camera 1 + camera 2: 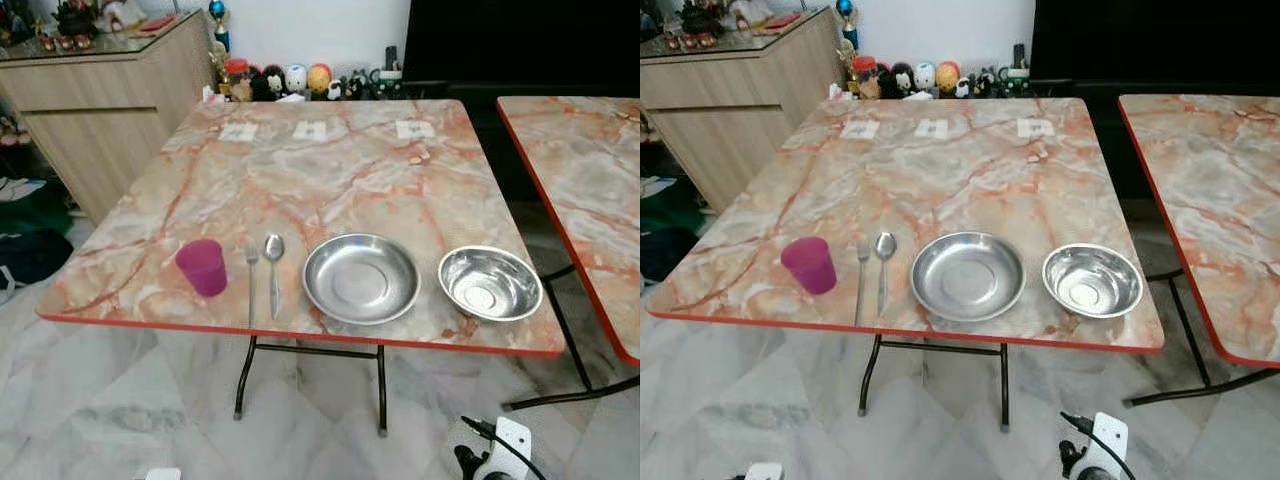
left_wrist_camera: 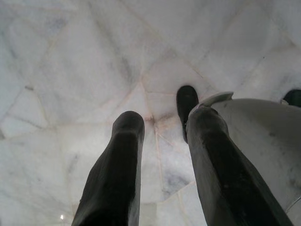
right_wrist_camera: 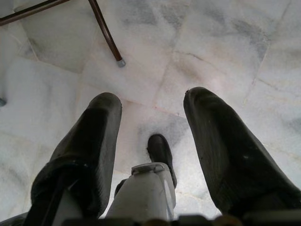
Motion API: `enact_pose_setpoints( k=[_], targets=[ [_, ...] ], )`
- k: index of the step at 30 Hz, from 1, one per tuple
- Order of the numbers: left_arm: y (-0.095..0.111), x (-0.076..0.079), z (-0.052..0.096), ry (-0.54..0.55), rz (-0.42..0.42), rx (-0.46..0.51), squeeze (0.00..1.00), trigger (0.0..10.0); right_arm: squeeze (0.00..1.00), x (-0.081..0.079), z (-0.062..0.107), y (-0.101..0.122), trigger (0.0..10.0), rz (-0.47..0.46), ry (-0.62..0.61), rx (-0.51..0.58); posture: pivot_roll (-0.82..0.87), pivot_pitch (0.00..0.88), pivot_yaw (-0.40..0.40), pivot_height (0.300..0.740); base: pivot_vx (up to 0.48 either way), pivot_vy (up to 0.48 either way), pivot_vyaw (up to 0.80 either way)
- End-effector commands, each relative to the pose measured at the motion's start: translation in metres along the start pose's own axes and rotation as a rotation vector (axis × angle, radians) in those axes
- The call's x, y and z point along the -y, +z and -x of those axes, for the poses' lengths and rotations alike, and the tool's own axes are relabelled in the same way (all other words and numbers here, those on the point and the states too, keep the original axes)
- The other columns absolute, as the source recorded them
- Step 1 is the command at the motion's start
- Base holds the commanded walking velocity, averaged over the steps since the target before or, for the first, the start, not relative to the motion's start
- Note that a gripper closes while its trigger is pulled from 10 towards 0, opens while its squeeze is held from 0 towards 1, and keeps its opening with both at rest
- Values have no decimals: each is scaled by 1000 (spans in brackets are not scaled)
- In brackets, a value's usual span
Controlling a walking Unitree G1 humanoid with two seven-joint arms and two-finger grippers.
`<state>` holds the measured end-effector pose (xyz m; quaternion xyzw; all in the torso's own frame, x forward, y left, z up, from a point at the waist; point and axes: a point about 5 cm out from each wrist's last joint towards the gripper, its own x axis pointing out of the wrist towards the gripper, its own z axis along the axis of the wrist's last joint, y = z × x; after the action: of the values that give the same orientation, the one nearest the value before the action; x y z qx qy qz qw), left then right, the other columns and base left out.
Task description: Setting the table
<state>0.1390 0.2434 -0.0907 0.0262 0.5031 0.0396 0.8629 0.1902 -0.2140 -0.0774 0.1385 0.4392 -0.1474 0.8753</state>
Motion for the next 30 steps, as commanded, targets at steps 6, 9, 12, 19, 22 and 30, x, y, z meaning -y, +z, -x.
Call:
enact_pose_setpoints(
  k=[6,9,12,19,22,30],
  targets=[
    [-7,1,1,-1,7,-5,0,10000,0,-2,0,-1,10000,-3,8,-6,-25,0,44,740,0,470,0],
    [-7,-3,2,5,8,-12,0,10000,0,-1,0,-1,10000,-3,9,-6,-25,0,43,740,0,480,0],
    [-5,-13,3,20,10,-14,0,10000,0,-1,0,-1,10000,-1,10,-6,-25,0,44,740,0,293,0],
    [-7,-18,5,29,6,-19,0,10000,0,-2,0,-1,10000,1,13,-5,-25,0,44,740,0,0,0],
    [-8,-21,5,33,5,-23,0,10000,0,-2,0,0,10000,-1,15,3,-27,0,46,740,0,0,0],
    [-7,-12,3,18,-3,-18,0,10000,0,-3,0,2,10000,5,27,23,-31,0,48,740,0,0,0]
  ],
)
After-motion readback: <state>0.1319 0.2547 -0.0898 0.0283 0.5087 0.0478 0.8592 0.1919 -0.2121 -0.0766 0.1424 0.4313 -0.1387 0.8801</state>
